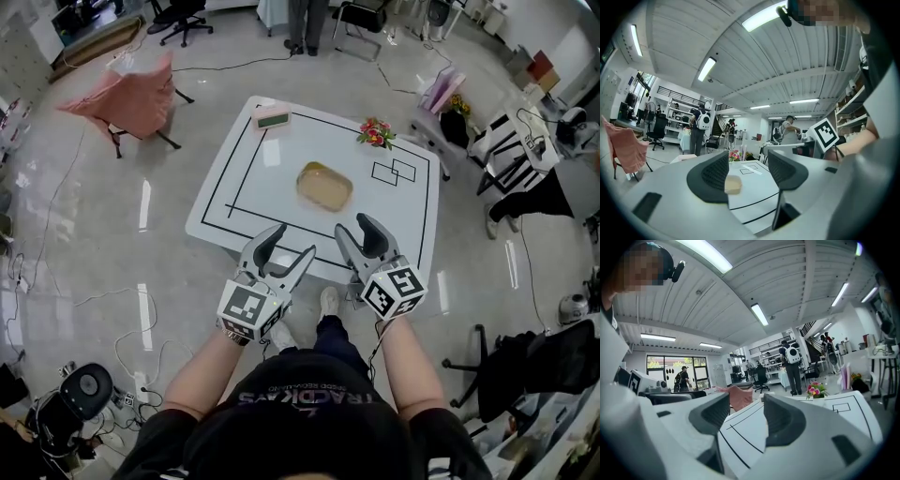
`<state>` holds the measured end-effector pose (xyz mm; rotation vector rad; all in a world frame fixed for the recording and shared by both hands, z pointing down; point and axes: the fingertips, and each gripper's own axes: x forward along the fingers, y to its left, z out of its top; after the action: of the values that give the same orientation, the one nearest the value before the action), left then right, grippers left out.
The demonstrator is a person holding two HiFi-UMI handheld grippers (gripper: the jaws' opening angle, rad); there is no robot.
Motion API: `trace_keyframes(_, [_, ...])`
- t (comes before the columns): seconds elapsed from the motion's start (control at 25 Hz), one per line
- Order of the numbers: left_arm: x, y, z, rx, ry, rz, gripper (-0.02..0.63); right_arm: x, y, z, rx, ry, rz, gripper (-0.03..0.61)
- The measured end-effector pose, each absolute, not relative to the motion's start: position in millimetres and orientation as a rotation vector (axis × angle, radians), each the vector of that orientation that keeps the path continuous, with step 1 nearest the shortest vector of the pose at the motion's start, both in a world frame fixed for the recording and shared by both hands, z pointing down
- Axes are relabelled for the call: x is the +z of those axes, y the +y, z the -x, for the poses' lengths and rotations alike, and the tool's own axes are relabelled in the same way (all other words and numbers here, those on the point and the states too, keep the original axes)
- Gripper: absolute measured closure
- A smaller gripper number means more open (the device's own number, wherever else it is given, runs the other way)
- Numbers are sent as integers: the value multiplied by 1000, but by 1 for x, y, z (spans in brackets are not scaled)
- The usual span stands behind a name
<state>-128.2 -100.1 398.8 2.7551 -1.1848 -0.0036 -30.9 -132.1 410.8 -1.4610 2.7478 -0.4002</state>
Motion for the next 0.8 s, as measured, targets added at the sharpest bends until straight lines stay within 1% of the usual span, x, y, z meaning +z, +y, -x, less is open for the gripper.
trace_keyframes(0.36, [405, -125, 128, 0, -1247, -2736, 356, 425, -163, 24, -445, 2746, 1432, 367])
trace_keyframes(0.8, [416, -170, 109, 39, -1287, -2696, 356, 447, -224, -3, -570, 2718, 1410, 367])
